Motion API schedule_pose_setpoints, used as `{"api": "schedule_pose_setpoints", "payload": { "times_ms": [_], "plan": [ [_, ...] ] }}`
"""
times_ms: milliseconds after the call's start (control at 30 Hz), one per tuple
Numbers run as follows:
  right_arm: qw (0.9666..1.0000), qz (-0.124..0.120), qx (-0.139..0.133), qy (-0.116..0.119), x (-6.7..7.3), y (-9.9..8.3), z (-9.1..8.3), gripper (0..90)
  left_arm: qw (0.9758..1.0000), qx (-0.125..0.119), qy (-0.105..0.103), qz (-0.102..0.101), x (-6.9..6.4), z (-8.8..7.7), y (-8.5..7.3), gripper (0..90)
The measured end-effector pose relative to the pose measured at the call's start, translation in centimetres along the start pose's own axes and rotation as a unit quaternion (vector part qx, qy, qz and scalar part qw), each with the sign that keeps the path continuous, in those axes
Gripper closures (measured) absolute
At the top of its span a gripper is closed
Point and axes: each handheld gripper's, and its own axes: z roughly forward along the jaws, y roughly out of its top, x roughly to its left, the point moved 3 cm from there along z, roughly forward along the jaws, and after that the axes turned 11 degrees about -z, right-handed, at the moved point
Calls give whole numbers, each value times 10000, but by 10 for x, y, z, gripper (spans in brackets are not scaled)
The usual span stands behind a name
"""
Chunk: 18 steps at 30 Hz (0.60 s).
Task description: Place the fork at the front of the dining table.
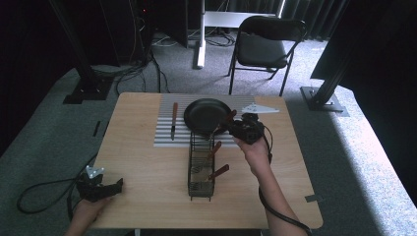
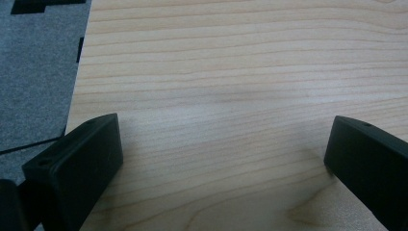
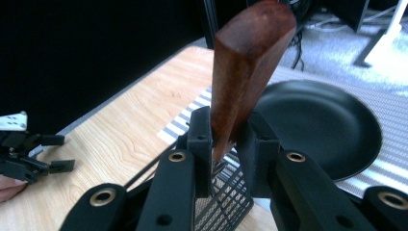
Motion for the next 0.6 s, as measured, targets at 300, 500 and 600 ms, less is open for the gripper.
{"api": "schedule_pose_setpoints", "payload": {
  "times_ms": [300,500,600],
  "plan": [
    [9991,-92,-218,-346,-17,20,-43,765,10000,1,-1,-1,0,0,0,0],
    [9971,-28,68,-762,-48,9,-51,765,10000,0,1,-2,0,0,0,0],
    [9948,115,327,-954,-63,-7,-46,765,10000,5,1,5,0,0,0,0]
  ]
}}
